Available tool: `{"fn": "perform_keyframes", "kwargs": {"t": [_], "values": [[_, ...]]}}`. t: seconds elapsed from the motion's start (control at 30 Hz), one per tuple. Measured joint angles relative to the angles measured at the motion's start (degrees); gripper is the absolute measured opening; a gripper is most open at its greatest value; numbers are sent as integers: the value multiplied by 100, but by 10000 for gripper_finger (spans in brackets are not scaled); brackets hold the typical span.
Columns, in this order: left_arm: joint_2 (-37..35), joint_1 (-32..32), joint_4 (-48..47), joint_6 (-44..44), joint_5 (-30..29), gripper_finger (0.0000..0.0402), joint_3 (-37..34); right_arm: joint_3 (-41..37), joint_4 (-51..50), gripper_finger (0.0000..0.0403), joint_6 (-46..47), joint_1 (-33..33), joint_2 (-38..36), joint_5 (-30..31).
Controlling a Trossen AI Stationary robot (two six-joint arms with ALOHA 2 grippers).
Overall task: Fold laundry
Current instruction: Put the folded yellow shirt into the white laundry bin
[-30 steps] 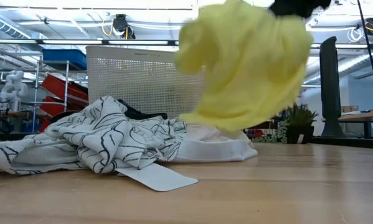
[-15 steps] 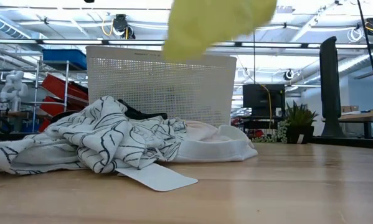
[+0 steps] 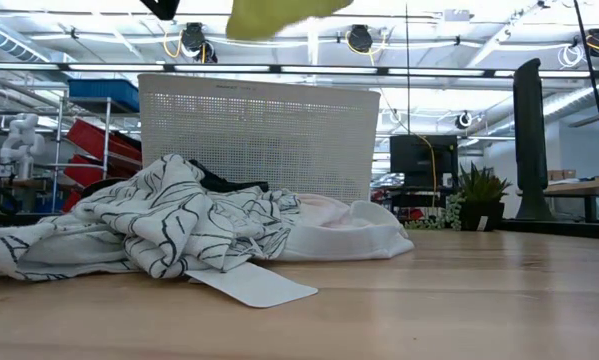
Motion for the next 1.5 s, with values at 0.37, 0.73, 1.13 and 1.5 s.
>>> {"fn": "perform_keyframes", "kwargs": {"t": [0.37, 0.73, 1.13, 1.5], "values": [[53, -241, 130, 17, -14, 86, 0, 930, -26, 27, -616, -2125, 2079, -912], [51, -287, 123, 443, -60, 86, 0, 929, -1808, 27, -655, -2249, 3254, -1867], [51, -288, 124, 349, -185, 86, 0, 938, -2651, 28, -389, -1647, 3959, -1792], [48, -288, 122, 319, -185, 86, 0, 1156, -2834, 139, -66, -1819, 4079, -1490]]}}
